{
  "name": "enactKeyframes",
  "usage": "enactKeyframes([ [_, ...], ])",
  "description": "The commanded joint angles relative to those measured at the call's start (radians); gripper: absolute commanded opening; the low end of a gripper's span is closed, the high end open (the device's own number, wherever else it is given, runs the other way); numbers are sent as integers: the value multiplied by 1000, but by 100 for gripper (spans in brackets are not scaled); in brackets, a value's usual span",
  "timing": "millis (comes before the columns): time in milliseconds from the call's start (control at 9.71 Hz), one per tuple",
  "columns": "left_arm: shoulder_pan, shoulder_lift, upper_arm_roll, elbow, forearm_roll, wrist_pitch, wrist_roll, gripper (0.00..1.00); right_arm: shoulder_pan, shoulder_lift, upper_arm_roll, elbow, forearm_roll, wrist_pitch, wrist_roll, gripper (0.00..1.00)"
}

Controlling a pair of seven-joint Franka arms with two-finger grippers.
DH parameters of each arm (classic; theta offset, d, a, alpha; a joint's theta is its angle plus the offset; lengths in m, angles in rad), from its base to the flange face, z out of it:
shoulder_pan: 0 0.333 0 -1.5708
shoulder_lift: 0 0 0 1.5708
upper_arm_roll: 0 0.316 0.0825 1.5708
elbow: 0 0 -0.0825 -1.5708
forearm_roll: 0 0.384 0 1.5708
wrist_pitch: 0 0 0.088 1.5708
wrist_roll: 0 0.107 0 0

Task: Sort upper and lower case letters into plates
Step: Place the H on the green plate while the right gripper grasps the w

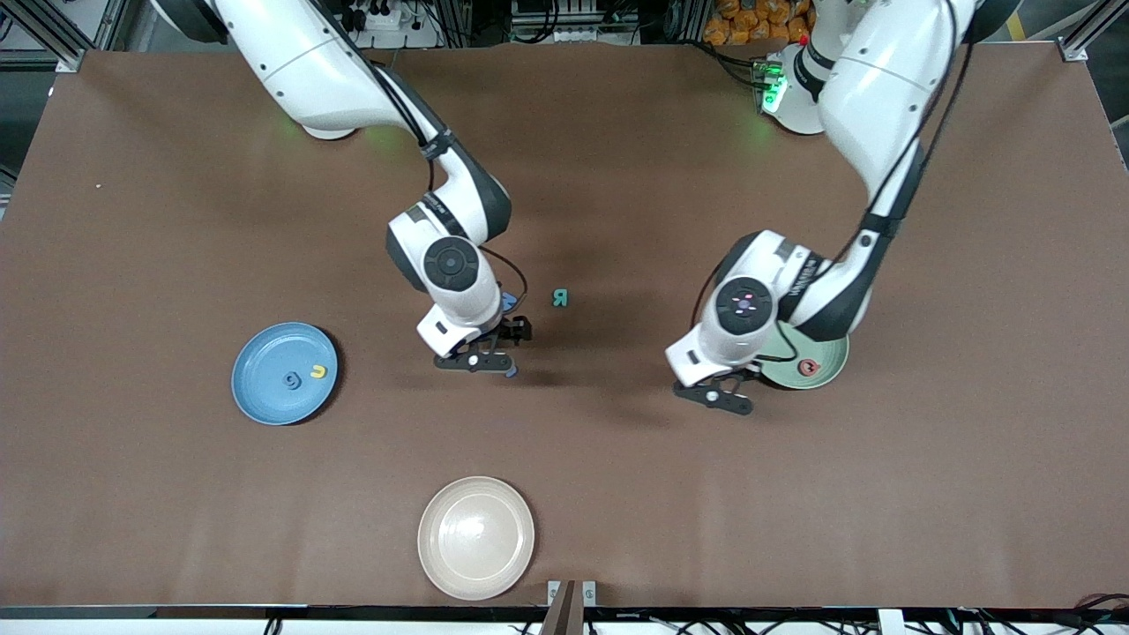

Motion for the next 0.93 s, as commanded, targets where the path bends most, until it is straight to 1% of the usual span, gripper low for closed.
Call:
enactKeyframes([
  [0, 99, -75, -16, -125, 22, 2, 122, 16, 32, 36, -7, 23, 27, 27, 50, 100],
  [103, 130, -98, -16, -151, 22, 1, 153, 16, 51, 59, -7, 23, 26, 61, 61, 100],
  [206, 139, -117, -16, -183, 22, 1, 158, 16, 57, 73, -7, 17, 25, 81, 72, 100],
  [309, 177, -118, -17, -204, 22, 2, 158, 19, 63, 73, -7, 6, 23, 81, 73, 100],
  [412, 187, -118, -20, -210, 19, 2, 156, 99, 68, 73, -7, -5, 23, 82, 75, 100],
  [721, 187, -115, -20, -208, 16, 2, 145, 100, 74, 73, -7, -14, 23, 88, 84, 100],
  [824, 185, -108, -20, -204, 16, 2, 139, 100, 74, 73, -7, -14, 23, 88, 84, 95],
])
